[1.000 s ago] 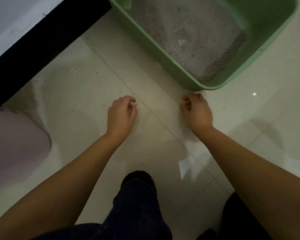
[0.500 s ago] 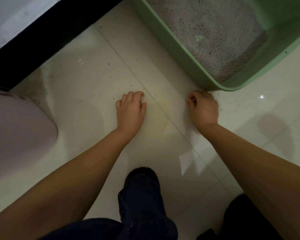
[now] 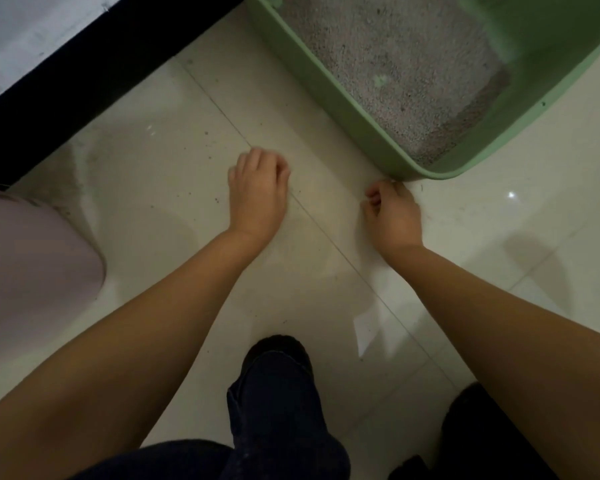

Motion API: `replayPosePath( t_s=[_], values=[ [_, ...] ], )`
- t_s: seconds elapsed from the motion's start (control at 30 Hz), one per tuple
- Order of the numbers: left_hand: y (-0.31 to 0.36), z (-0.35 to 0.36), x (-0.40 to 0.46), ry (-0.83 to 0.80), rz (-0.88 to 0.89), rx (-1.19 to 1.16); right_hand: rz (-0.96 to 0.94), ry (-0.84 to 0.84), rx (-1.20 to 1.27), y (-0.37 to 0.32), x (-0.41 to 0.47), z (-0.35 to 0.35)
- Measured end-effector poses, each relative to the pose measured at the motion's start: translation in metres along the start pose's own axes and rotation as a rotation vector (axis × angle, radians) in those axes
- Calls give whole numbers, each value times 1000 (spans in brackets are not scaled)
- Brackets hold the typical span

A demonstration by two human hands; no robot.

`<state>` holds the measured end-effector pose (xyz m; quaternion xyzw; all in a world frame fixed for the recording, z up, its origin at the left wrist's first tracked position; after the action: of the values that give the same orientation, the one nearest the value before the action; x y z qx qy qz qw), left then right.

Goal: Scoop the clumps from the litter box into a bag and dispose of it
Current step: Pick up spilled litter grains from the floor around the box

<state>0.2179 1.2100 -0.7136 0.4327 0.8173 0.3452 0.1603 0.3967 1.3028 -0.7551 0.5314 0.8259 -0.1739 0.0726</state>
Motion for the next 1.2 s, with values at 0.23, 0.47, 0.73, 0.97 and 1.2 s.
replayPosePath(
  t_s=[0.23, 0.47, 0.73, 0.97, 1.2],
  values=[
    [122, -7, 83, 26, 455, -79, -51, -99, -238, -1, 5, 0],
    [99, 1, 73, -9, 373, -97, -369, 112, 161, -27, -36, -103],
    [39, 52, -19, -343, 154, -78, -53, 406, 90, 13, 25, -164],
    [44, 97, -12, -480, 210, 68, -91, 471, 105, 26, -4, -142],
    [45, 107, -8, -406, 356, 193, 97, 106, 133, 64, -69, -40]
  ],
)
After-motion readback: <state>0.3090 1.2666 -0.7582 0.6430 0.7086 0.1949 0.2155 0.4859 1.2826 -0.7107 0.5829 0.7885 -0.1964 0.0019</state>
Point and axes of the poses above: each hand's wrist, its own x-axis towards the middle knuckle, its own z-axis out of the palm, y = z × x, the point moved 4 cm from there along x, towards the middle knuckle, and after that the axes turned 15 degrees about -x, right-handed, at the moved point
